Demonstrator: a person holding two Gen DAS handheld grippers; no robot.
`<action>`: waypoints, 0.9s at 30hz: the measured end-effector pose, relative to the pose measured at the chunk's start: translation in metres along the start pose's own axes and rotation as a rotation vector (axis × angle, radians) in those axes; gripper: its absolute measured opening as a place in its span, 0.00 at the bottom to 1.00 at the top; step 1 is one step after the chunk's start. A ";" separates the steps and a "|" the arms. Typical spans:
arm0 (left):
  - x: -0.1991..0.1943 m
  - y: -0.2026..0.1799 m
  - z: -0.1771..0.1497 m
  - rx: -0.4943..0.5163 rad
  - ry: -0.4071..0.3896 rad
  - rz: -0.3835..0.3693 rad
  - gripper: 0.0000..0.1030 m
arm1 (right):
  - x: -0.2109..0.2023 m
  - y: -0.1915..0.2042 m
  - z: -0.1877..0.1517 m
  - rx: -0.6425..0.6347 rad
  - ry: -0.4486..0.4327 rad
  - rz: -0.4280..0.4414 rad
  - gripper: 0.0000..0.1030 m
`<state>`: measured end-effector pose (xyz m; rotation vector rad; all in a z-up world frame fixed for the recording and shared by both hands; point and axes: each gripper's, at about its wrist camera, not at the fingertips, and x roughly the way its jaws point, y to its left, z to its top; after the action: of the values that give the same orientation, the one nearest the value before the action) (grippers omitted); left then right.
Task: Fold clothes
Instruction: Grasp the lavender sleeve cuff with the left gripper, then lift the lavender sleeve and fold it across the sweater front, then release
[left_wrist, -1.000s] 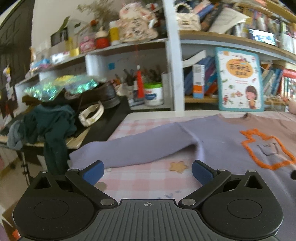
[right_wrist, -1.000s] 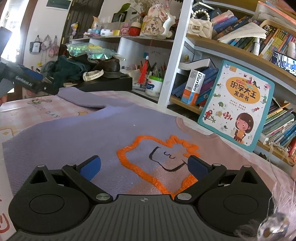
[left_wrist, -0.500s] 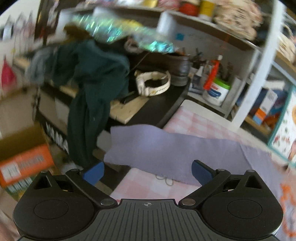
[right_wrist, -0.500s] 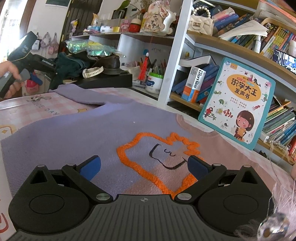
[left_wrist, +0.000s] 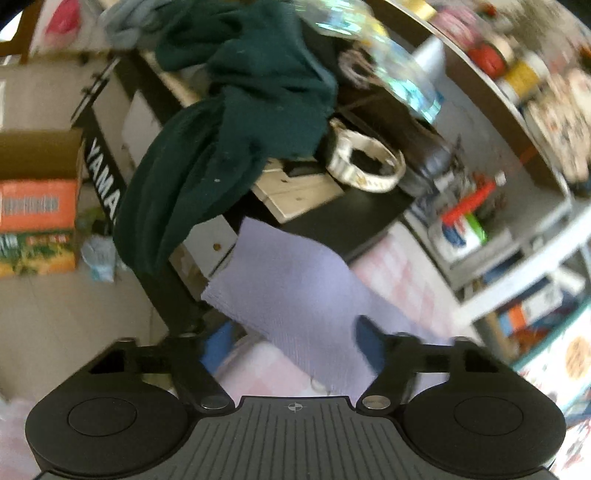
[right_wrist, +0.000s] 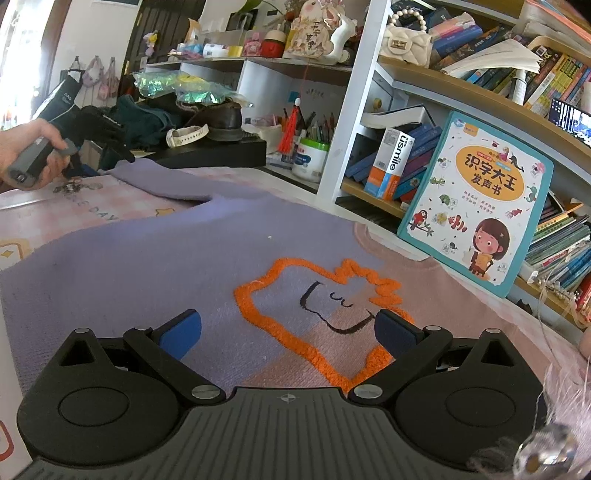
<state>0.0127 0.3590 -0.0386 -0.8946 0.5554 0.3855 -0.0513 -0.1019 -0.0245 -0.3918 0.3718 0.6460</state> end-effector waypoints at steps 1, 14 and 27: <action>0.002 0.003 0.001 -0.027 -0.002 -0.001 0.47 | 0.000 0.000 0.000 0.000 0.001 0.000 0.98; -0.011 0.005 -0.003 -0.053 -0.088 -0.076 0.04 | 0.003 -0.001 0.000 -0.003 0.017 -0.008 0.98; -0.064 -0.098 -0.014 0.320 -0.166 -0.221 0.03 | -0.017 -0.031 -0.009 0.078 0.054 -0.053 0.98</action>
<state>0.0101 0.2857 0.0537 -0.6010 0.3479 0.1610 -0.0465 -0.1373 -0.0175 -0.3439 0.4355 0.5686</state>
